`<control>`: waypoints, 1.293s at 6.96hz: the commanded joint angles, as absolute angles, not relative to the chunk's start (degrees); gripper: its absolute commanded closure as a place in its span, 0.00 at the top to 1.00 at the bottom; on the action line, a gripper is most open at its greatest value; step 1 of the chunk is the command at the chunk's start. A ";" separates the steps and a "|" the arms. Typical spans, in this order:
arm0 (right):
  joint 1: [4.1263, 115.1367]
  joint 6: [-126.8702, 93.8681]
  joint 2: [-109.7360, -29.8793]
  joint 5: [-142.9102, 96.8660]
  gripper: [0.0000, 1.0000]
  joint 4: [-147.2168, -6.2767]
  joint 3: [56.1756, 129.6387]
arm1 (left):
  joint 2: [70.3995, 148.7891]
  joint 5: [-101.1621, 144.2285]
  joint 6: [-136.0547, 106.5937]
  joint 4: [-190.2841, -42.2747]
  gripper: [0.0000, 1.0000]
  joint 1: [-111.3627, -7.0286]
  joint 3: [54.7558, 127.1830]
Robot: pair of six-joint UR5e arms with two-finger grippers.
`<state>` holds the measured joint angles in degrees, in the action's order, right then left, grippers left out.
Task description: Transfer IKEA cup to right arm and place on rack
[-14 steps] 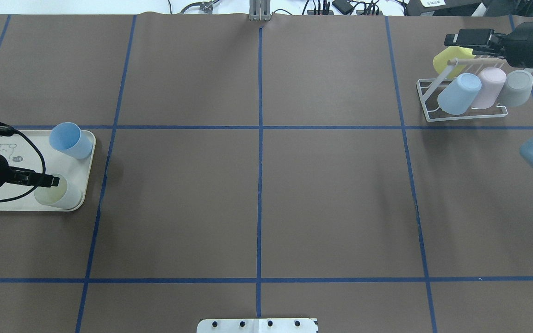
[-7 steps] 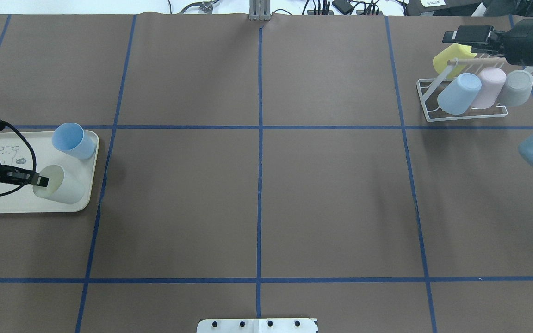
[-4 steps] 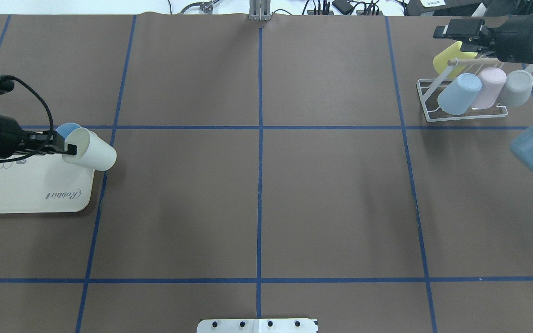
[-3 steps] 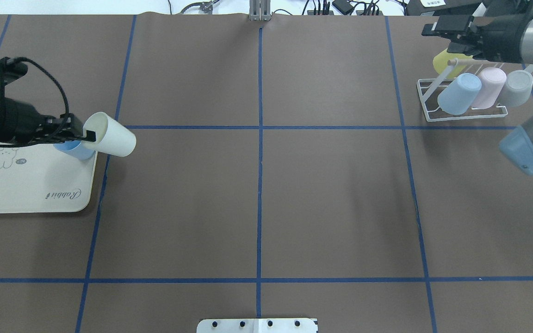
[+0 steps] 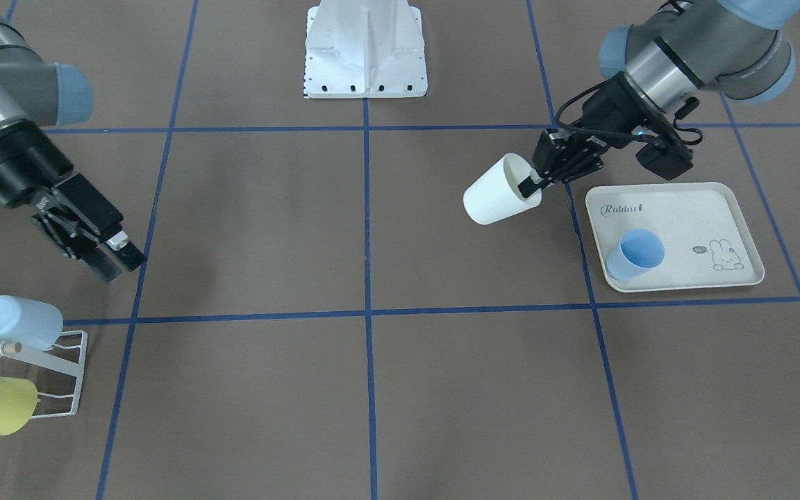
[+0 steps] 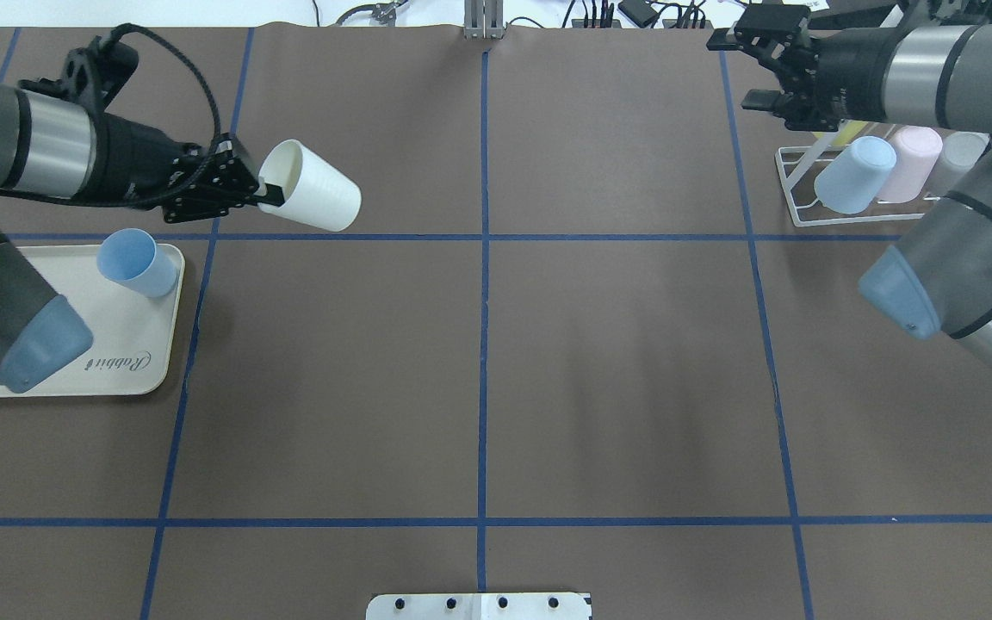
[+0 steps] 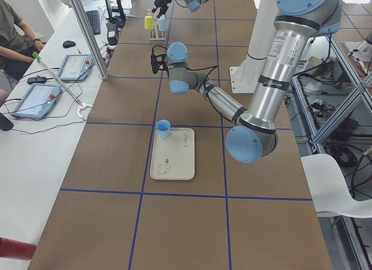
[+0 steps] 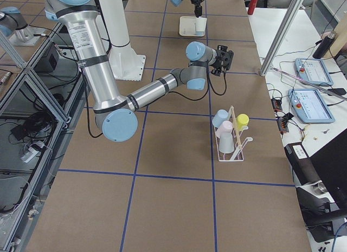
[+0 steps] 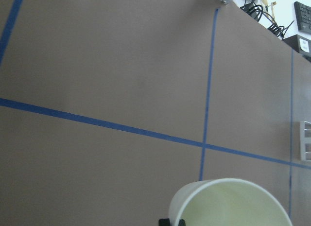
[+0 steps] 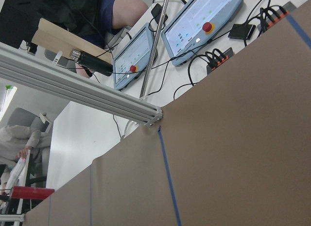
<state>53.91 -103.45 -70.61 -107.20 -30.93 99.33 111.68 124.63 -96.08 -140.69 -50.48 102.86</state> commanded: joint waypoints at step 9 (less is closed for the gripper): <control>34.81 -138.34 -65.48 -82.27 0.98 -27.95 107.93 | 124.89 99.05 -127.96 -180.79 0.00 -40.17 84.99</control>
